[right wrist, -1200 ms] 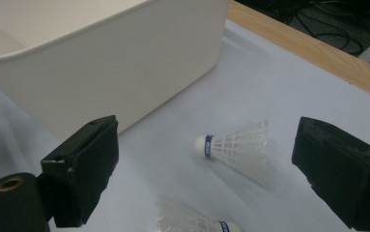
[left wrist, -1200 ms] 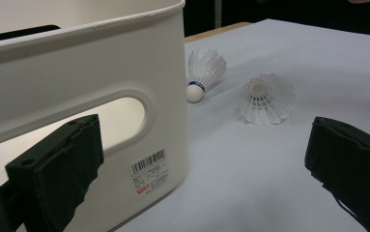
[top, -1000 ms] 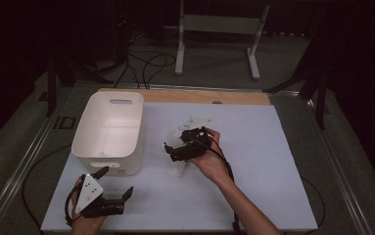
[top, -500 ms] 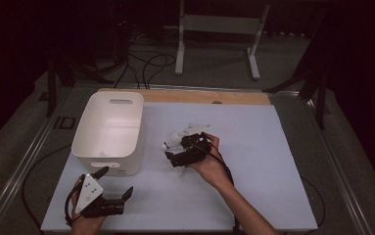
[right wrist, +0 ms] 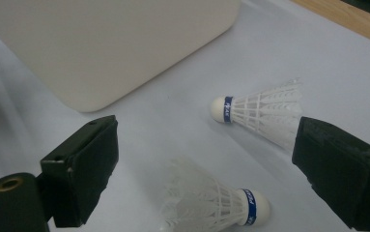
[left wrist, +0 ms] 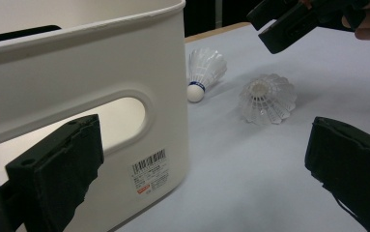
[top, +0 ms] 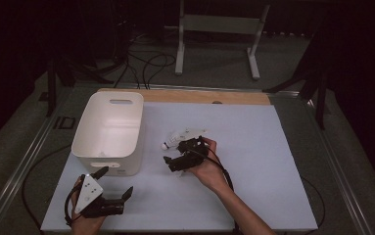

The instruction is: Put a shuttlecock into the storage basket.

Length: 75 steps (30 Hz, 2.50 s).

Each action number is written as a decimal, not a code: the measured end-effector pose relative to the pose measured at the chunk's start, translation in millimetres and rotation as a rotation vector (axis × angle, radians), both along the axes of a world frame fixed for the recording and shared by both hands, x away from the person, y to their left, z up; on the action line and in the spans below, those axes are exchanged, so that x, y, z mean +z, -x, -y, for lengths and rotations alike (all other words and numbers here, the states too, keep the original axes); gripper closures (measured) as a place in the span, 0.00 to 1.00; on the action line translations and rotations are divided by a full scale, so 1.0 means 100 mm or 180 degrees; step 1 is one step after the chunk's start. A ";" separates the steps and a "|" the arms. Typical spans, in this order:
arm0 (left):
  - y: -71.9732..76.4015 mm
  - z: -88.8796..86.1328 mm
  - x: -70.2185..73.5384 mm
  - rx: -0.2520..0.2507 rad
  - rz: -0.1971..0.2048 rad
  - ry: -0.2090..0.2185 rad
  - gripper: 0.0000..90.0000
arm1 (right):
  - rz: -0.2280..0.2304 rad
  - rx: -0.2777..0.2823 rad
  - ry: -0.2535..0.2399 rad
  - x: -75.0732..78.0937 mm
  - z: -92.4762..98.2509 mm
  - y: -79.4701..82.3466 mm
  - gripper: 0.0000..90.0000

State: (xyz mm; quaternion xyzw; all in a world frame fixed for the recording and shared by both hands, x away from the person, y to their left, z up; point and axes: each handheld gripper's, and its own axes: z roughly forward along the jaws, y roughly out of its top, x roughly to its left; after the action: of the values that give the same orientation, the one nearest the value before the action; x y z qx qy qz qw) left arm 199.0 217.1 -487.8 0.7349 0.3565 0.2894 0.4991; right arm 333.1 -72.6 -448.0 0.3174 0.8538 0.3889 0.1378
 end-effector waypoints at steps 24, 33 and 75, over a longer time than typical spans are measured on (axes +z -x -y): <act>0.00 0.00 0.00 -0.0003 -0.0003 0.0000 0.01 | 0.0046 -0.0017 0.0236 -0.08 -0.02 0.03 0.10; 0.00 0.00 0.00 -0.0006 -0.0006 -0.0003 0.01 | 0.0017 -0.0042 0.0361 -0.15 -0.03 -0.01 0.11; 0.00 0.00 0.00 0.0001 -0.0010 -0.0024 0.01 | -0.0031 -0.0259 0.0784 -0.27 -0.01 -0.09 0.45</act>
State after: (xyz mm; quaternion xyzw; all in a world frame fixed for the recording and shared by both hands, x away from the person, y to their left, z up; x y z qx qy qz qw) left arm 199.5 216.9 -488.1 0.7371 0.3563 0.2897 0.4958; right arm 342.0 -71.6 -475.2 0.3343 0.8822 0.2737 0.1873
